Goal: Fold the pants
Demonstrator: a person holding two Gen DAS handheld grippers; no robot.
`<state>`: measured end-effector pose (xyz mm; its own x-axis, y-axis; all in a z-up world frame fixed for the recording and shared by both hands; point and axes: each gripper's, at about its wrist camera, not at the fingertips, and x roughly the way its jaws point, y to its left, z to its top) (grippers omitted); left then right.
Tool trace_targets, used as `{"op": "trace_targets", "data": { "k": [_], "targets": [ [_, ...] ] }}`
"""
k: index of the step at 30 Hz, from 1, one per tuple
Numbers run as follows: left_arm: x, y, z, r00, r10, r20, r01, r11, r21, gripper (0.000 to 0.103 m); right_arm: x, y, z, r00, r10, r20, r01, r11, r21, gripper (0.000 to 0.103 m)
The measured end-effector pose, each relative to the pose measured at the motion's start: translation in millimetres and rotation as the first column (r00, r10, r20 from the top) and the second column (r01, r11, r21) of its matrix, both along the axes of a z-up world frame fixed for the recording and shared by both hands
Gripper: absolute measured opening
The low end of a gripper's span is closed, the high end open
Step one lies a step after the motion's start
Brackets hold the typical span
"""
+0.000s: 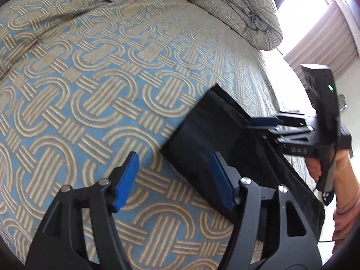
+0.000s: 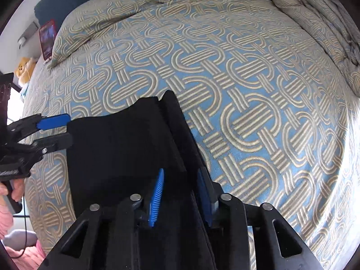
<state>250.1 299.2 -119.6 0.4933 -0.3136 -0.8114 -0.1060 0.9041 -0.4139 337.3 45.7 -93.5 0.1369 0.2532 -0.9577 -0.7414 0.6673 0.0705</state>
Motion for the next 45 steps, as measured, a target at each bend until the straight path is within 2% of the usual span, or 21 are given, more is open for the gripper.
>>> {"op": "trace_targets", "data": {
  "k": [2,5,6,7,8,9,13,16,18,21,23,25,28,29,31,35,36,38,39,43,45],
  "targets": [
    [0,-7,-6,0.999,-0.02,-0.025,0.02,1.0,-0.018,0.067,4,4,-8,0.999,0.0,-0.036,0.0,1.0,0.012,0.032],
    [2,-20,-5,0.999,-0.037,0.004,0.037,0.998,0.057,0.066,7,17,-10,1.0,0.013,-0.026,-0.013,1.0,0.017,0.028],
    [3,-21,-4,0.999,-0.038,0.007,0.038,0.997,0.061,0.054,7,20,-9,1.0,0.009,-0.03,-0.008,0.999,0.033,0.006],
    [4,-21,-3,0.999,-0.036,0.008,0.036,0.998,0.048,0.03,9,24,-9,0.999,0.0,-0.046,0.002,0.999,0.048,0.003],
    [5,-19,-3,0.999,-0.032,0.003,0.032,0.999,0.036,0.022,11,28,-7,0.998,-0.006,-0.062,0.01,0.997,0.074,0.003],
    [6,-17,-1,1.0,-0.021,0.004,0.021,0.999,0.024,0.016,9,30,-1,0.998,-0.009,-0.058,0.016,0.994,0.11,0.002],
    [3,-6,12,0.998,0.022,0.056,-0.021,0.999,-0.032,0.015,5,28,23,1.0,-0.025,-0.011,0.027,0.984,0.177,0.002],
    [10,-3,14,0.997,0.056,0.061,-0.056,0.998,-0.001,0.023,15,23,33,0.998,-0.05,0.046,0.042,0.987,0.153,0.002],
    [19,-1,4,0.997,0.072,0.019,-0.073,0.997,0.026,0.029,20,23,31,0.995,-0.076,0.064,0.068,0.991,0.115,0.002],
    [21,3,-9,0.994,0.102,-0.044,-0.102,0.995,0.011,0.03,26,22,13,0.998,-0.062,0.032,0.061,0.997,0.044,0.005],
    [16,5,-8,0.993,0.112,-0.035,-0.112,0.994,0.012,0.036,23,26,3,0.998,-0.06,0.032,0.06,0.998,0.007,0.015],
    [11,6,-5,0.992,0.118,-0.044,-0.117,0.993,0.018,0.055,22,25,3,0.996,-0.091,0.014,0.09,0.995,0.032,0.03],
    [5,7,-4,0.989,0.126,-0.08,-0.124,0.992,0.021,0.06,21,6,20,0.986,-0.166,0.026,0.163,0.983,0.089,0.044],
    [4,6,-4,0.988,0.121,-0.093,-0.121,0.993,0.013,0.062,18,-3,30,0.981,-0.192,0.04,0.187,0.977,0.105,0.047],
    [0,3,-5,0.988,0.117,-0.102,-0.12,0.992,-0.025,0.076,12,-25,47,0.972,-0.228,0.063,0.22,0.969,0.116,0.051],
    [13,-16,-8,0.989,0.117,-0.095,-0.118,0.993,-0.008,0.079,-20,-89,66,0.952,-0.293,0.082,0.286,0.954,0.093,0.051],
    [16,-18,-8,0.99,0.123,-0.075,-0.124,0.992,-0.013,0.079,-37,-110,66,0.942,-0.324,0.087,0.319,0.946,0.066,0.051],
    [21,-20,-8,0.988,0.143,-0.054,-0.146,0.988,-0.048,0.052,-57,-148,67,0.918,-0.385,0.092,0.383,0.923,0.037,0.051],
    [25,-22,-9,0.988,0.145,-0.056,-0.148,0.987,-0.054,0.016,-76,-174,63,0.889,-0.448,0.095,0.448,0.894,0.02,0.051],
    [23,-17,0,0.982,0.184,-0.048,-0.188,0.976,-0.108,0.01,-131,-247,47,0.742,-0.669,-0.035,0.669,0.739,0.078,0.051],
    [13,-12,19,0.979,0.206,0.007,-0.204,0.972,-0.117,0.01,-143,-260,28,0.698,-0.704,-0.133,0.713,0.7,0.034,0.047]
  ]
}}
